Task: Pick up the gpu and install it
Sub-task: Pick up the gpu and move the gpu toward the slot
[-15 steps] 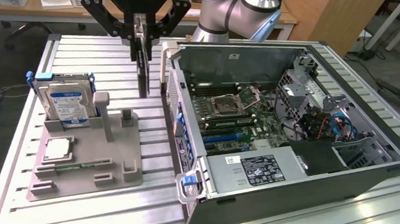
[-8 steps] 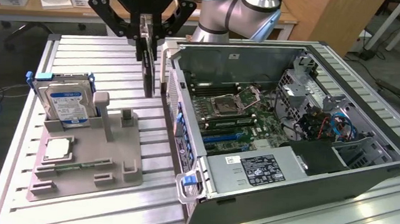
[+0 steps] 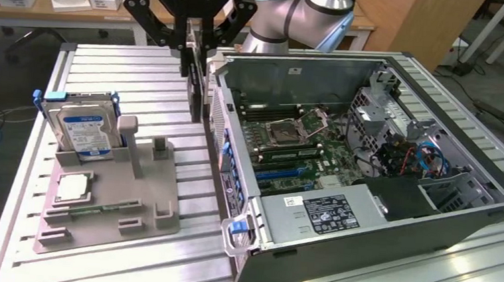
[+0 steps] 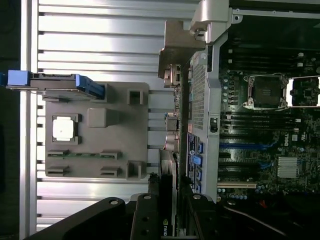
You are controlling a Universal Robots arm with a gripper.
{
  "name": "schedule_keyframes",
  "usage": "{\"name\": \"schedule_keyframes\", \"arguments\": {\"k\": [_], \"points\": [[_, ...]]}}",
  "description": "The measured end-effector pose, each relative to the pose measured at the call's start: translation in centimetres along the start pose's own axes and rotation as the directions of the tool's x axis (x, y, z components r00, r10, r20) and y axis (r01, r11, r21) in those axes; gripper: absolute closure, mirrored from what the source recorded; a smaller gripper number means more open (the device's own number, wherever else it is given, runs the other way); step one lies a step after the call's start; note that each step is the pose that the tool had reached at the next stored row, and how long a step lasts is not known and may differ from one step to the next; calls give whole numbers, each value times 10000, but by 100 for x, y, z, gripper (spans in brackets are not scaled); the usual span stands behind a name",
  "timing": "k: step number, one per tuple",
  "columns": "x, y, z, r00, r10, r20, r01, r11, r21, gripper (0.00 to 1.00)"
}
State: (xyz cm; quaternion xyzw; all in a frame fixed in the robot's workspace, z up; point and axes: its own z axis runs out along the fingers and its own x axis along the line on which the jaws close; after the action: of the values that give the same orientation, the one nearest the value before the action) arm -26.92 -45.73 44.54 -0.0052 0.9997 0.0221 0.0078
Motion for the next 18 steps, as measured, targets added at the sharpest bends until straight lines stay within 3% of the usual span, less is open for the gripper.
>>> {"name": "schedule_keyframes", "arguments": {"k": [18], "points": [[-241,-2,4,10000,0,-1,0,10000,0,74]]}}
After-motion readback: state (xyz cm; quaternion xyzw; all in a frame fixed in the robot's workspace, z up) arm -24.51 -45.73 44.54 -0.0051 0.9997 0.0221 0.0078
